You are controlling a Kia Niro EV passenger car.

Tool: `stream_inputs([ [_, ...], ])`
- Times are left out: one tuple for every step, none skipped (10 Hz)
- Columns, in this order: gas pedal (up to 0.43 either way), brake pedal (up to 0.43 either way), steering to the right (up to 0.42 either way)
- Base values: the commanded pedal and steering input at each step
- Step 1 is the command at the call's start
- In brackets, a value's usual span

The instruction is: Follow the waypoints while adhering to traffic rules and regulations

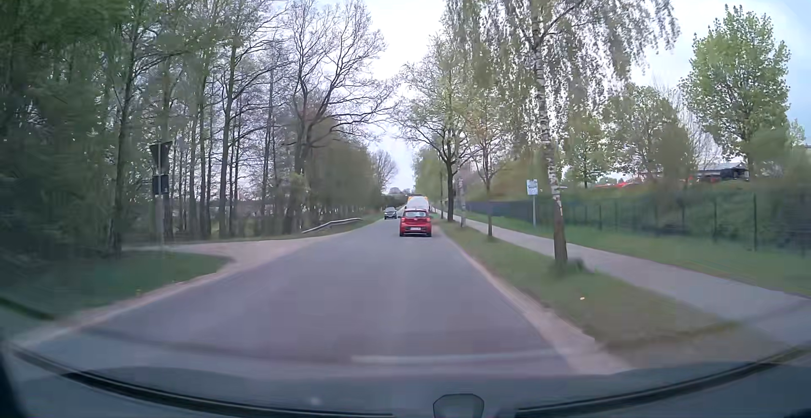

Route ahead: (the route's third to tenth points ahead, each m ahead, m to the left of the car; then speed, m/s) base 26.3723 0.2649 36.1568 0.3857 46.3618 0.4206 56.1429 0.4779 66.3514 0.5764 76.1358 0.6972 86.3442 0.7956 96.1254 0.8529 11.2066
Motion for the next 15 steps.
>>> stream_inputs([
  [0.150, 0.000, -0.002],
  [0.150, 0.000, -0.001],
  [0.150, 0.000, -0.002],
  [0.150, 0.000, -0.003],
  [0.150, 0.000, -0.003],
  [0.150, 0.000, -0.004],
  [0.150, 0.000, -0.004],
  [0.150, 0.000, -0.004],
  [0.150, 0.000, -0.004],
  [0.150, 0.000, -0.004],
  [0.150, 0.000, -0.004],
  [0.150, 0.000, -0.004],
  [0.150, 0.000, -0.004],
  [0.150, 0.000, -0.004],
  [0.150, 0.000, -0.006],
])
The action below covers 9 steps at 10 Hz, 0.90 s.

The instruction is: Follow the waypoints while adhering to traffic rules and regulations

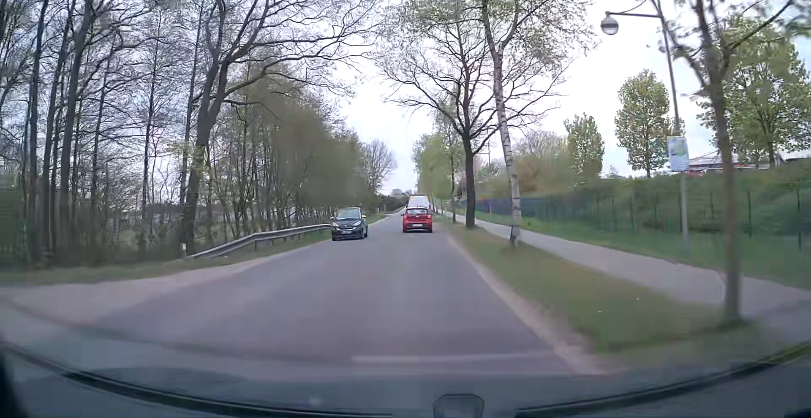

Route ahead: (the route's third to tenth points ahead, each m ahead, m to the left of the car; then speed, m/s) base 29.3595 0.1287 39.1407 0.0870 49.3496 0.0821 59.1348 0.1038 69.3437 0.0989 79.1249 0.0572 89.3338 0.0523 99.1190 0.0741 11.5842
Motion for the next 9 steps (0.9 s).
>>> stream_inputs([
  [0.150, 0.000, -0.007],
  [0.150, 0.000, -0.006],
  [0.150, 0.000, -0.006],
  [0.150, 0.000, -0.006],
  [0.150, 0.000, -0.005],
  [0.150, 0.000, -0.005],
  [0.157, 0.000, -0.005],
  [0.169, 0.000, -0.004],
  [0.177, 0.000, -0.003],
])
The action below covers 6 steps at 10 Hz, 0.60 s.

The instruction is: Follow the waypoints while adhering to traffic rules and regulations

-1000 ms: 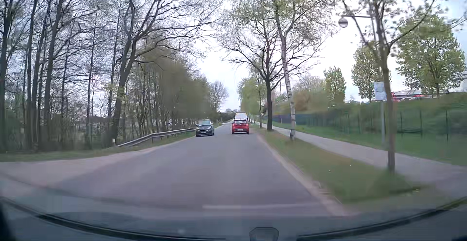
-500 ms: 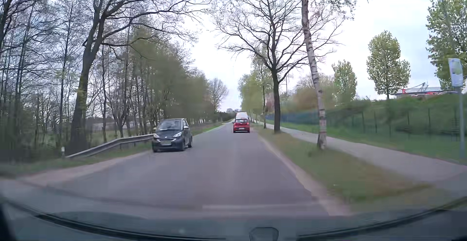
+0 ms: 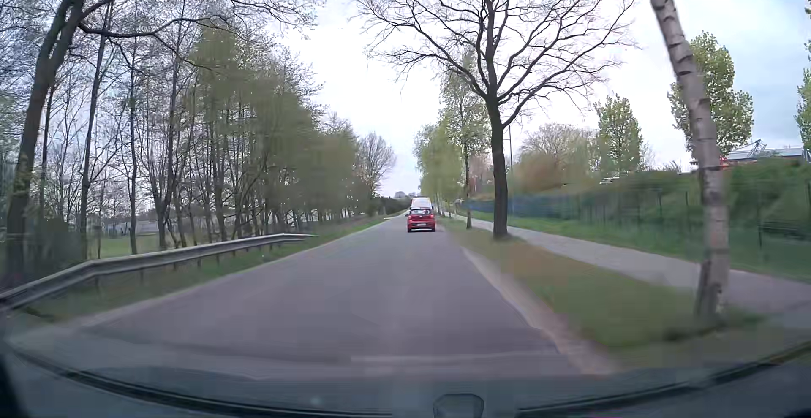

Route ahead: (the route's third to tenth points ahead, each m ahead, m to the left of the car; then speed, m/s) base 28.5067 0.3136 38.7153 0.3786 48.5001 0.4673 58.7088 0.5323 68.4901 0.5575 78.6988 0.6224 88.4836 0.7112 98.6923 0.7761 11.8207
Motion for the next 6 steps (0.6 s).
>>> stream_inputs([
  [0.177, 0.000, -0.003],
  [0.177, 0.000, -0.003],
  [0.177, 0.000, -0.003],
  [0.177, 0.000, -0.003],
  [0.189, 0.000, -0.003],
  [0.189, 0.000, -0.003],
])
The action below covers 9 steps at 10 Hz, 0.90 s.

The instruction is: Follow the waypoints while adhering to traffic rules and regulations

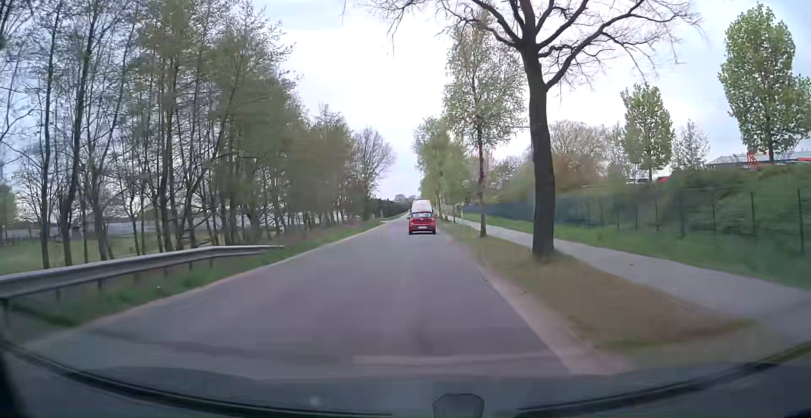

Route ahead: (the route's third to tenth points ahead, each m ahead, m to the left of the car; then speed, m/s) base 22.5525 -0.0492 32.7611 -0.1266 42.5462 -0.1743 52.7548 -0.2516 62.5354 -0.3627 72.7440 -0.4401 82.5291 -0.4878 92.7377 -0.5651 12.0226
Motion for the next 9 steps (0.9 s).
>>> stream_inputs([
  [0.189, 0.000, -0.003],
  [0.189, 0.000, -0.003],
  [0.189, 0.000, -0.003],
  [0.189, 0.000, -0.003],
  [0.189, 0.000, -0.003],
  [0.189, 0.000, -0.003],
  [0.189, 0.000, -0.003],
  [0.189, 0.000, -0.003],
  [0.189, 0.000, -0.003],
])
